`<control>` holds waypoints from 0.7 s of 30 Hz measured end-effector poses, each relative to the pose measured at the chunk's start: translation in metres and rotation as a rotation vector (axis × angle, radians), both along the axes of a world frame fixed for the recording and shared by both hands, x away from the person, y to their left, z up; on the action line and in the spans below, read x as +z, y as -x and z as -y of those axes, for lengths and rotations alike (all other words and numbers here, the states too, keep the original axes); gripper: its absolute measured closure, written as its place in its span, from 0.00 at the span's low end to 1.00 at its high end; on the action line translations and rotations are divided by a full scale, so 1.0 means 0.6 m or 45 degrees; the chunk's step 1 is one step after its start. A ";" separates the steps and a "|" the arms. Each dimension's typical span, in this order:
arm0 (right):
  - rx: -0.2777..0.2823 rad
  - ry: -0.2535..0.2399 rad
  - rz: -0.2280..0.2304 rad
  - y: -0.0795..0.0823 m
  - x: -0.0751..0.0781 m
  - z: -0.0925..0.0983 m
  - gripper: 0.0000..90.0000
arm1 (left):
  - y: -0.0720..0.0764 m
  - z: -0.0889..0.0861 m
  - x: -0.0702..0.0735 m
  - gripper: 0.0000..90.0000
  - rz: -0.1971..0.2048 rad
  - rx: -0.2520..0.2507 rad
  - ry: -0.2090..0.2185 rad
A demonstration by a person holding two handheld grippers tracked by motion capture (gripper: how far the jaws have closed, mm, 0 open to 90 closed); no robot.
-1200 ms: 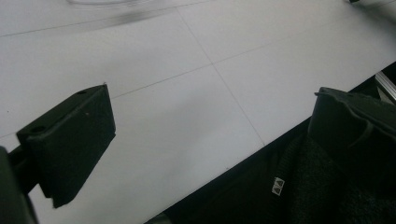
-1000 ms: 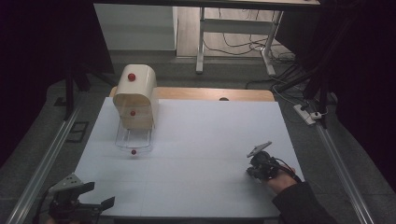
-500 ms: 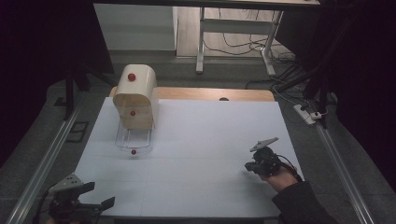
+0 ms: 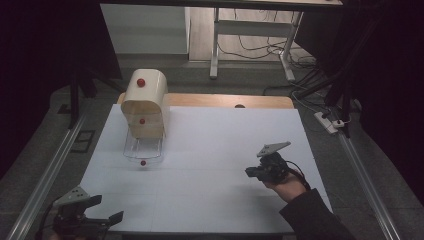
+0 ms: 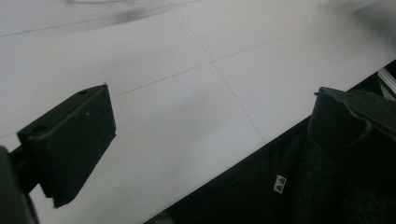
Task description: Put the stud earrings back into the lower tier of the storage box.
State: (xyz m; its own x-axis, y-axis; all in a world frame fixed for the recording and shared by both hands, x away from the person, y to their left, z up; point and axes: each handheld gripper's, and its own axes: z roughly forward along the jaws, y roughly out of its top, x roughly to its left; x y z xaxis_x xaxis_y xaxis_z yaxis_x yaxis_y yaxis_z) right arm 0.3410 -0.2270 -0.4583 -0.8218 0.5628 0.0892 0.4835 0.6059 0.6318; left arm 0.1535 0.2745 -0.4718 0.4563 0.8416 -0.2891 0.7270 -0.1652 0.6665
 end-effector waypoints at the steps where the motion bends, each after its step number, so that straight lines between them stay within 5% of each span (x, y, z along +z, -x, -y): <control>1: 0.006 -0.011 0.005 0.000 0.003 -0.005 0.97 | 0.000 0.000 0.000 0.02 0.000 0.000 0.000; 12: 0.062 -0.152 0.034 -0.012 0.028 -0.055 0.97 | -0.001 -0.001 -0.001 0.01 -0.005 0.002 0.007; 21: 0.139 -0.175 0.058 -0.026 0.035 -0.117 0.97 | -0.001 -0.002 -0.001 0.02 -0.007 -0.003 0.014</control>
State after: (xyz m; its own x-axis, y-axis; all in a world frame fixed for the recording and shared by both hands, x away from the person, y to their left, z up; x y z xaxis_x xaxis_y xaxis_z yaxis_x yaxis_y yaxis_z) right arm 0.3564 -0.1568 -0.4372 -0.8824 0.4548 0.1206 0.3886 0.5599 0.7318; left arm 0.1542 0.2759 -0.4723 0.4565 0.8373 -0.3008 0.7303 -0.1594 0.6643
